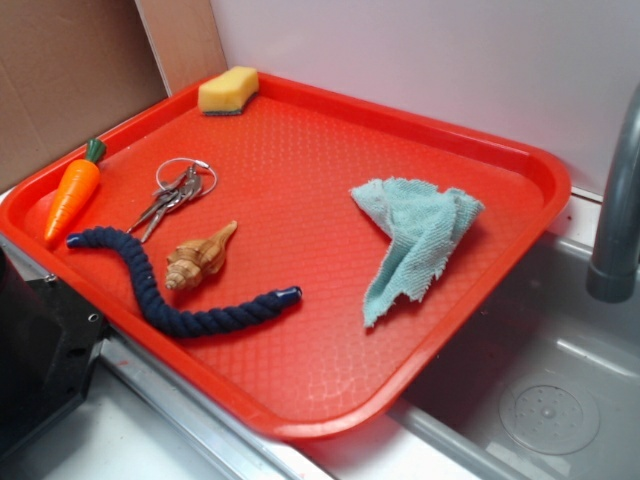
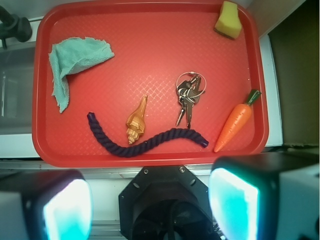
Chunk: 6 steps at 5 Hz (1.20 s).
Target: Grab the shell.
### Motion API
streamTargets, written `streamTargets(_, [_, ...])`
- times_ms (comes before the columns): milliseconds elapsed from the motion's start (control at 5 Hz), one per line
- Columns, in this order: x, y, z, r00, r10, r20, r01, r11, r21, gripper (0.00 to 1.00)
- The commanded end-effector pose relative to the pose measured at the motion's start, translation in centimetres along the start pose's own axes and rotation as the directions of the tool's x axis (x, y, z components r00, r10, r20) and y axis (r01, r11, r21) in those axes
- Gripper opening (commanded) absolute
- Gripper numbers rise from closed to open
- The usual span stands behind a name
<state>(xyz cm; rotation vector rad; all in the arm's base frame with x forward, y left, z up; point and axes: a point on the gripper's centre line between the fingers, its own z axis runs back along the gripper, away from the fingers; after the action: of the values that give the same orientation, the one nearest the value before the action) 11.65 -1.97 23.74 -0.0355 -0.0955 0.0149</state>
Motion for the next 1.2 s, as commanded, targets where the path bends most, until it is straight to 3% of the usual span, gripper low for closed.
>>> streamTargets(0, [0.0, 0.0, 0.0, 1.0, 0.0, 0.0, 0.0, 1.0, 0.0, 1.0])
streamTargets(400, [0.7, 0.6, -3.7, 0.944, 0.329, 0.001, -0.326, 0.935, -0.137, 1.0])
streamTargets(800, [3.1, 1.1, -10.5, 0.875, 0.485, 0.014, -0.482, 0.873, -0.074, 1.0])
streamTargets(1000, [3.6, 0.9, -13.6, 0.871, 0.491, 0.016, -0.49, 0.871, -0.034, 1.0])
